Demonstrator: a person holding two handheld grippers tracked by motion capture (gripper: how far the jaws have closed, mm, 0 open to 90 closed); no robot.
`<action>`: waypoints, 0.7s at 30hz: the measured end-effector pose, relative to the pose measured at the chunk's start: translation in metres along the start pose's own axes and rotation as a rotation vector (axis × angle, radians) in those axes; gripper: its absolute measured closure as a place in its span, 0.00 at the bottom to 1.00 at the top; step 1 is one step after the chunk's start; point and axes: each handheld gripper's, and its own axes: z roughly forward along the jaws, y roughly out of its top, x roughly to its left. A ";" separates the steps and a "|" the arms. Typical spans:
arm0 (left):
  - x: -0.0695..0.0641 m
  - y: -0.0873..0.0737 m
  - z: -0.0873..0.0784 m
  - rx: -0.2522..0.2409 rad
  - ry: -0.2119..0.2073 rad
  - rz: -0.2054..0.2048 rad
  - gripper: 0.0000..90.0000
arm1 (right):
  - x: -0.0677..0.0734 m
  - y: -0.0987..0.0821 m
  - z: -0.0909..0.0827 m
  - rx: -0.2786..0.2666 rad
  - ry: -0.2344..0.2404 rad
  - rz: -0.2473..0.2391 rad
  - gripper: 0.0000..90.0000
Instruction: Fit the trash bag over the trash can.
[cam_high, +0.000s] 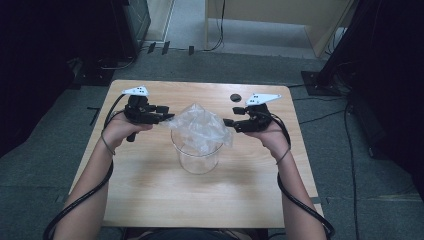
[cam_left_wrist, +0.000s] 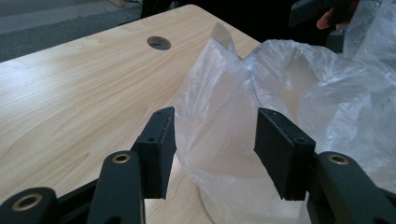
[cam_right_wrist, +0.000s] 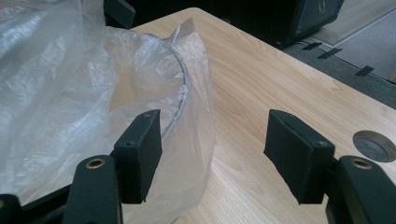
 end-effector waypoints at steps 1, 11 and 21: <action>-0.002 0.001 -0.001 0.001 -0.003 0.001 0.51 | 0.001 0.000 -0.002 0.001 -0.003 -0.001 0.41; -0.011 0.004 -0.008 -0.001 -0.003 0.003 0.49 | 0.002 -0.001 -0.013 0.012 -0.008 0.041 0.51; -0.026 0.009 -0.014 0.007 -0.012 0.038 0.47 | 0.016 0.004 -0.021 0.018 0.034 0.009 0.48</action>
